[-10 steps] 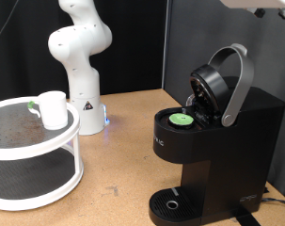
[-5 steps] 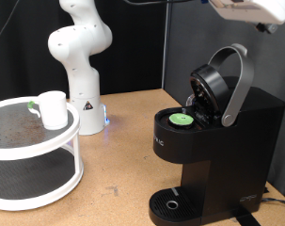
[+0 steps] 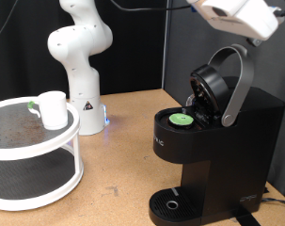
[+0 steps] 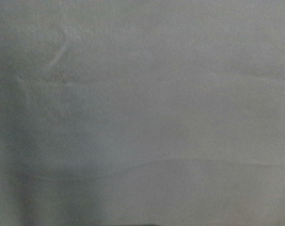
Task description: Make a cup of coffee with the keurig machine
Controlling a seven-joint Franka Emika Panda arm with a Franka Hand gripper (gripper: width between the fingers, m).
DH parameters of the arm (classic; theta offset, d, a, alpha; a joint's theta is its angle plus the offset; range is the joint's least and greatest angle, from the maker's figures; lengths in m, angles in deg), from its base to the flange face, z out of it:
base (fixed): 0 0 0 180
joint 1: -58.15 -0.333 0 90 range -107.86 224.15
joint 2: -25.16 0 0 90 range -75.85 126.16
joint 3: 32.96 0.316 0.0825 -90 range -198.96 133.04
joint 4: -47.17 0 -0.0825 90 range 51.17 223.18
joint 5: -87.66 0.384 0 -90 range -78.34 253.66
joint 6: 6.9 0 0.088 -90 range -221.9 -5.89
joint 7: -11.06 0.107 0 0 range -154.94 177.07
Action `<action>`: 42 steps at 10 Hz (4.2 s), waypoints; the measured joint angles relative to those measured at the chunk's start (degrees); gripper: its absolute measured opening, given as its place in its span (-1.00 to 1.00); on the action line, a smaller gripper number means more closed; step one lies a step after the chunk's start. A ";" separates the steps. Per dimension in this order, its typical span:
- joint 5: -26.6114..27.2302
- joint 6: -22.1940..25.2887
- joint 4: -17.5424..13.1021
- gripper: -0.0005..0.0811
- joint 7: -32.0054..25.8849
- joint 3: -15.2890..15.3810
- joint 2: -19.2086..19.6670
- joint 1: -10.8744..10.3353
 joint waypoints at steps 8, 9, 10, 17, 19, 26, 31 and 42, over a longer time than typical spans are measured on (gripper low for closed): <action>-4.03 8.62 0.92 -0.99 -3.54 -4.18 -2.49 3.31; -5.61 10.08 1.30 -0.99 -3.69 -4.88 -3.27 4.14; -7.16 10.86 1.89 -0.99 -3.70 -5.49 -3.97 5.02; -18.40 5.37 8.48 -0.99 -3.61 -7.77 -3.70 10.67; -19.37 2.31 10.39 -0.99 -4.14 -8.00 -2.30 11.13; -11.64 -1.21 13.01 -0.99 -14.87 -10.57 1.72 11.40; 2.77 8.58 11.48 -0.99 -27.33 -14.22 -2.78 11.79; -12.48 34.89 12.84 -0.99 -27.45 -19.81 -10.41 17.32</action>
